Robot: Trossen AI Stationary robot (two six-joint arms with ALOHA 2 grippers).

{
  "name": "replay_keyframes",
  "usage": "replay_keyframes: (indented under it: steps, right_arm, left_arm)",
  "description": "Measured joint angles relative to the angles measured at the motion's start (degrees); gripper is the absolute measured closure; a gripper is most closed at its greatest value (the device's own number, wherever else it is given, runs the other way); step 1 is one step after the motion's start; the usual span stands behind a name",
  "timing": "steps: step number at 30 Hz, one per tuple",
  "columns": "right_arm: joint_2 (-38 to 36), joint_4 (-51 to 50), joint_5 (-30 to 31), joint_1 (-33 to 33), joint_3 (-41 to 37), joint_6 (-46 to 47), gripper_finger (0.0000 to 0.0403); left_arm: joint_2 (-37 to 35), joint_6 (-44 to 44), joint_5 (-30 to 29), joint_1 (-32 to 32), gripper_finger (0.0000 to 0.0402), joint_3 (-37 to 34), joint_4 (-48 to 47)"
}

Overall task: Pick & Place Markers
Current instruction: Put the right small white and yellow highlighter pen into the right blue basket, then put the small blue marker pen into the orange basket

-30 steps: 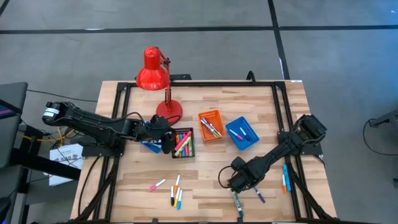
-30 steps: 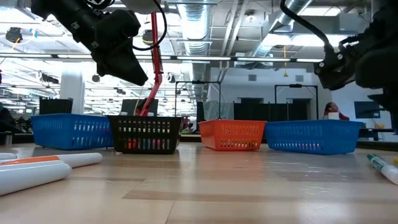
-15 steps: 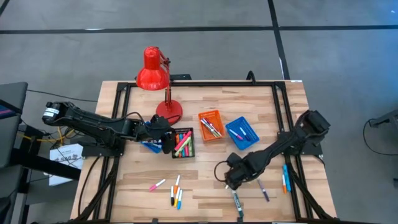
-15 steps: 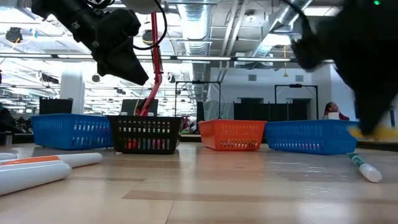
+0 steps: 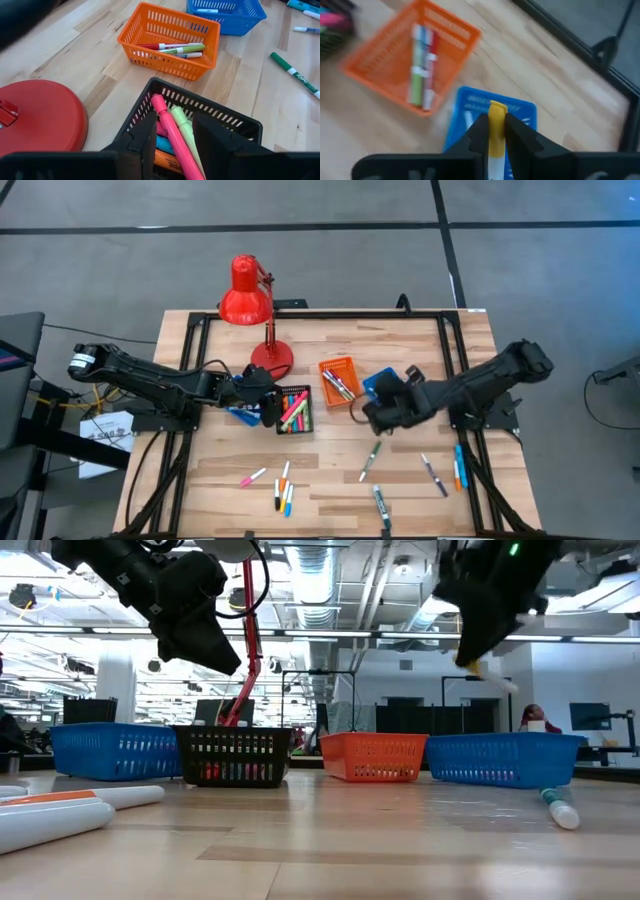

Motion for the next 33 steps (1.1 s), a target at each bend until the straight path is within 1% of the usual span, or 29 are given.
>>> replay_keyframes:
  steps: [3, 7, 11, 14, 17, 20, 22, 25, 27, 29, 30, 33]
  right_arm:
    - [1.2, 2.6, -2.7, -3.5, -1.9, -3.0, 0.0361]
    - [4.2, 5.2, -8.6, -6.6, -3.5, -6.4, 0.0354]
    - [7.1, 5.1, -12.2, -9.5, -3.5, -6.5, 0.0344]
    - [8.7, 5.1, -15.2, -11.2, -3.5, -8.8, 0.0328]
    - [9.4, 5.0, -15.6, -12.3, -3.5, -9.0, 0.0306]
    - [9.2, 4.3, -17.5, -12.3, -3.4, -10.2, 0.0282]
    - [8.8, 2.6, -20.0, -11.6, -2.5, -10.3, 0.0266]
    - [7.8, -1.9, -27.2, -9.8, 0.2, -8.4, 0.0244]
    - [7.3, -4.3, -32.1, -7.7, 1.8, -5.5, 0.0233]
    - [6.9, -6.9, -35.8, -4.7, 3.5, -1.2, 0.0226]
    - [6.5, -7.9, -36.5, -3.0, 4.1, 1.2, 0.0224]
    - [5.2, -13.1, -36.0, 3.5, 5.1, 7.8, 0.0221]
  left_arm:
    - [0.0, 0.0, 0.0, 0.0, 0.0280, 0.0, 0.2]
    - [0.0, 0.0, 0.0, 0.0, 0.0280, 0.0, 0.2]
    - [0.0, 0.0, 0.0, 0.0, 0.0280, 0.0, 0.2]
    - [0.0, 0.0, 0.0, 0.0, 0.0280, 0.0, 0.3]
    - [0.0, 0.0, 0.0, 0.0, 0.0280, 0.0, 0.3]
    - [0.0, 0.0, 0.0, 0.0, 0.0280, 0.0, 0.4]
    - [0.0, 0.0, 0.0, 0.0, 0.0280, 0.0, 0.4]
    - [0.0, 0.1, 0.0, 0.0, 0.0280, 0.0, 0.4]
    - [0.0, 0.2, 0.0, 0.0, 0.0280, 0.0, 0.3]
    - [0.0, 0.2, 0.0, -0.1, 0.0280, -0.1, 0.3]
    - [0.0, 0.2, 0.0, -0.1, 0.0280, -0.1, 0.3]
    - [0.0, 0.2, 0.0, -0.1, 0.0280, -0.4, 0.3]
